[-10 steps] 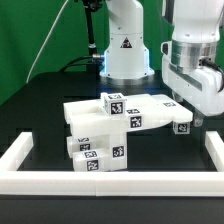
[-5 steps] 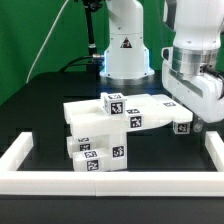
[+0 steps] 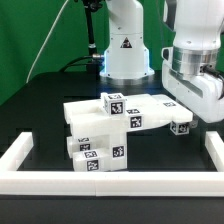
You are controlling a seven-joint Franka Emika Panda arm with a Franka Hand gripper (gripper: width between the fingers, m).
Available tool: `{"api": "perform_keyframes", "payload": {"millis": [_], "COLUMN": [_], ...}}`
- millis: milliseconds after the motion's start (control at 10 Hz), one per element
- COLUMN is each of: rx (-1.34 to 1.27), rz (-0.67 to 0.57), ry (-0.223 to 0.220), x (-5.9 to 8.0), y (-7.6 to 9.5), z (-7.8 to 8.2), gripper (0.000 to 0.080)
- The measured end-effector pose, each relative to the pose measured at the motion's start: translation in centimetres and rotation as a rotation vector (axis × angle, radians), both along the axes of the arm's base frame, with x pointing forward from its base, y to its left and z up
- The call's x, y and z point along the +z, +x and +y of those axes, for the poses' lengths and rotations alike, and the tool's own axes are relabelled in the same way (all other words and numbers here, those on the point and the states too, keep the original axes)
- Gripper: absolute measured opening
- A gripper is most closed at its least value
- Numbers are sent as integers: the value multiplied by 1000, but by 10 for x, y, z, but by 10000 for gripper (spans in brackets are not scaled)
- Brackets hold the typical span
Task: Assemble chair
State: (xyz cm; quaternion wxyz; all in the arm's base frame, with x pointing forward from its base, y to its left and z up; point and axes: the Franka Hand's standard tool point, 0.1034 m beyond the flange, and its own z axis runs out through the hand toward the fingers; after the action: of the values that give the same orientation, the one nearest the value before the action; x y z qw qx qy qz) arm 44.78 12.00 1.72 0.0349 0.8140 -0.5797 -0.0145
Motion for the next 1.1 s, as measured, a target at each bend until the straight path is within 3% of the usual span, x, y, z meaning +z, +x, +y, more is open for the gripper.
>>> {"api": "perform_keyframes", "payload": {"millis": [300,400,600,700,800,900,1000,1100], "rx": [4,18,78,111,124,128,137,141], "rz": [13,27,-1,-16,-42,-41,-48,-49], "ry": [6,48,124,170,194,196,201,184], "x": [5,34,85,116,141,158,172,168], "y": [-1,0,6,11,22,34,54,65], "z": [3,13,6,-8,-35,-56,-64,-63], "gripper": [282,284,284,284,284,284,284,284]}}
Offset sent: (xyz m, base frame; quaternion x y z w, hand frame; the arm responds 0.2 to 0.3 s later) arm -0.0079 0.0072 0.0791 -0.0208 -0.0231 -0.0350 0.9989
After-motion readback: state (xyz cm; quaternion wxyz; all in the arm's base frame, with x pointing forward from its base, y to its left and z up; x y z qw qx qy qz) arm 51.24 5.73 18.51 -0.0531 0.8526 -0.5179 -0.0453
